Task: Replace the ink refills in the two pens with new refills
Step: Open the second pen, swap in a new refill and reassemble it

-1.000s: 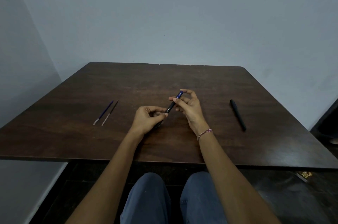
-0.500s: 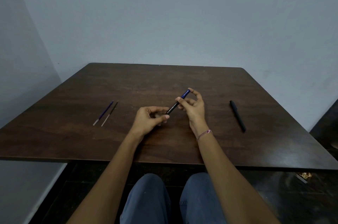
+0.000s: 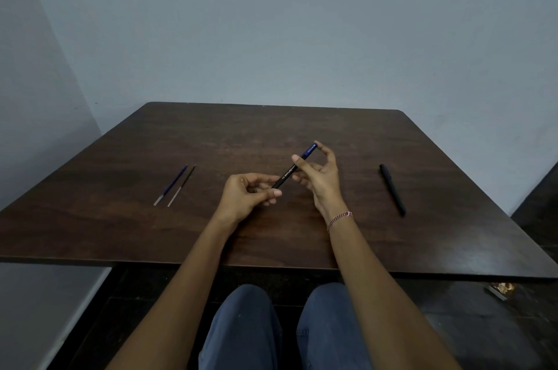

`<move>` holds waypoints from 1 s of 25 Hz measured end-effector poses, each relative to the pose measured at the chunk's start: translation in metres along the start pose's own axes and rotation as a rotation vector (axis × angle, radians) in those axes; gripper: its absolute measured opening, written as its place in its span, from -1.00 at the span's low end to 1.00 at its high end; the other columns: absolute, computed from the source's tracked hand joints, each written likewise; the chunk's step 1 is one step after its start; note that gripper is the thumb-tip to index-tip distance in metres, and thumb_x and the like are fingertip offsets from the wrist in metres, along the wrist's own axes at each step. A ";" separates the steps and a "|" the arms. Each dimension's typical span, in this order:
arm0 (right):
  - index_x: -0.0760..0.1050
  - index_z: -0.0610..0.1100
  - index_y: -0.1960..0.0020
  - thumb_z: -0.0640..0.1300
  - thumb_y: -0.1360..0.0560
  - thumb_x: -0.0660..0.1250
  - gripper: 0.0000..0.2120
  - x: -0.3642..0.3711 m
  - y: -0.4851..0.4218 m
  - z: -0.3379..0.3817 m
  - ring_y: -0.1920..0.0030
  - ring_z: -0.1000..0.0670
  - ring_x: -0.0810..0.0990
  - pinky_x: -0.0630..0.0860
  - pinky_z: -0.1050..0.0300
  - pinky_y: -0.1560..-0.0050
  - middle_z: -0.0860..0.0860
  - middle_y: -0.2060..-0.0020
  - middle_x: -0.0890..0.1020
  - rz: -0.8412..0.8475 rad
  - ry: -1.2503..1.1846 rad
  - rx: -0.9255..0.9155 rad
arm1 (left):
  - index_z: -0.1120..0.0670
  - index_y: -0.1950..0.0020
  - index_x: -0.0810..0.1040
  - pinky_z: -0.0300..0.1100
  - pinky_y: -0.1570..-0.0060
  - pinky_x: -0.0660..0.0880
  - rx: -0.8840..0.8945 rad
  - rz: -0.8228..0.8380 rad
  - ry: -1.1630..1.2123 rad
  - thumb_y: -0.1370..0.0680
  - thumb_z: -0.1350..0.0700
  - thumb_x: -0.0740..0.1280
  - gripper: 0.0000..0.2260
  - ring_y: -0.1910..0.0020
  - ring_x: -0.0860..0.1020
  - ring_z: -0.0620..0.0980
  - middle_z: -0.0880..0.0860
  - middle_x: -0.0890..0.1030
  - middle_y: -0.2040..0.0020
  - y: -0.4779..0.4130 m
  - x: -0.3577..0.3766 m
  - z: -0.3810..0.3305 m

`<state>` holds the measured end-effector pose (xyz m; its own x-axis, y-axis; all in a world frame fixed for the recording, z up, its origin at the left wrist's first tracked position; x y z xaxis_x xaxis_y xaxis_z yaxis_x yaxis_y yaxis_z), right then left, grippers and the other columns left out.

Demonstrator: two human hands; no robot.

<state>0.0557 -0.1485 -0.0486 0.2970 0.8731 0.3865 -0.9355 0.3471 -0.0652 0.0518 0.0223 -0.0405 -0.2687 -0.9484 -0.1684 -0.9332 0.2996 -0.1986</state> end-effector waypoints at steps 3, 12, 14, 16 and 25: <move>0.26 -0.04 -0.26 -0.38 -0.41 0.43 -0.43 0.001 0.001 -0.001 0.45 0.11 0.59 0.55 0.28 0.38 -0.11 0.31 0.58 0.006 0.021 0.020 | 0.10 0.08 0.63 -0.35 0.34 0.55 -0.007 0.020 -0.008 -0.35 0.34 0.48 -0.78 0.41 0.61 -0.14 -0.01 0.66 0.41 0.000 0.001 -0.001; 0.20 -0.04 -0.20 -0.45 -0.44 0.34 -0.47 -0.005 -0.006 -0.004 0.43 0.10 0.56 0.51 0.31 0.42 -0.07 0.30 0.55 -0.018 -0.017 0.066 | 0.11 0.07 0.63 -0.29 0.30 0.59 0.007 0.059 -0.043 -0.32 0.32 0.49 -0.76 0.39 0.64 -0.09 0.02 0.67 0.38 -0.002 0.008 -0.001; 0.22 -0.06 -0.17 -0.38 -0.46 0.36 -0.55 -0.005 -0.006 -0.004 0.42 0.11 0.58 0.51 0.31 0.43 -0.07 0.30 0.57 -0.031 -0.020 0.066 | 0.12 0.07 0.63 -0.30 0.30 0.58 0.002 0.055 -0.067 -0.31 0.31 0.51 -0.77 0.40 0.63 -0.10 0.01 0.67 0.39 -0.002 0.009 -0.001; 0.28 -0.10 -0.10 -0.26 -0.49 0.38 -0.68 -0.011 -0.006 -0.003 0.42 0.11 0.59 0.50 0.30 0.45 -0.09 0.30 0.58 -0.093 0.012 0.052 | 0.16 0.06 0.65 -0.33 0.30 0.56 0.006 0.065 -0.140 -0.29 0.28 0.53 -0.75 0.40 0.62 -0.13 -0.01 0.66 0.41 0.001 0.012 -0.003; 0.57 -0.33 -0.11 -0.29 -0.49 0.37 -0.79 -0.076 -0.038 0.062 0.49 0.19 0.56 0.47 0.46 0.43 -0.14 0.12 0.63 -0.099 0.673 0.000 | 0.03 -0.22 0.58 -0.32 -0.13 0.45 0.220 0.096 -0.496 -0.29 -0.02 0.56 -0.48 -0.12 0.57 -0.10 0.01 0.64 -0.13 0.001 0.100 -0.033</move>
<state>0.0567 -0.2486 -0.0186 0.4353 0.8602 -0.2658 -0.8979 0.4362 -0.0588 0.0162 -0.0753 -0.0253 -0.1560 -0.7691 -0.6198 -0.8235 0.4478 -0.3484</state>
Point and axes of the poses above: each hand's wrist, its own y-axis away from the middle knuckle, its own x-axis out of the palm, z = x × y, the point moved 8 cm from there along -y, towards the middle knuckle
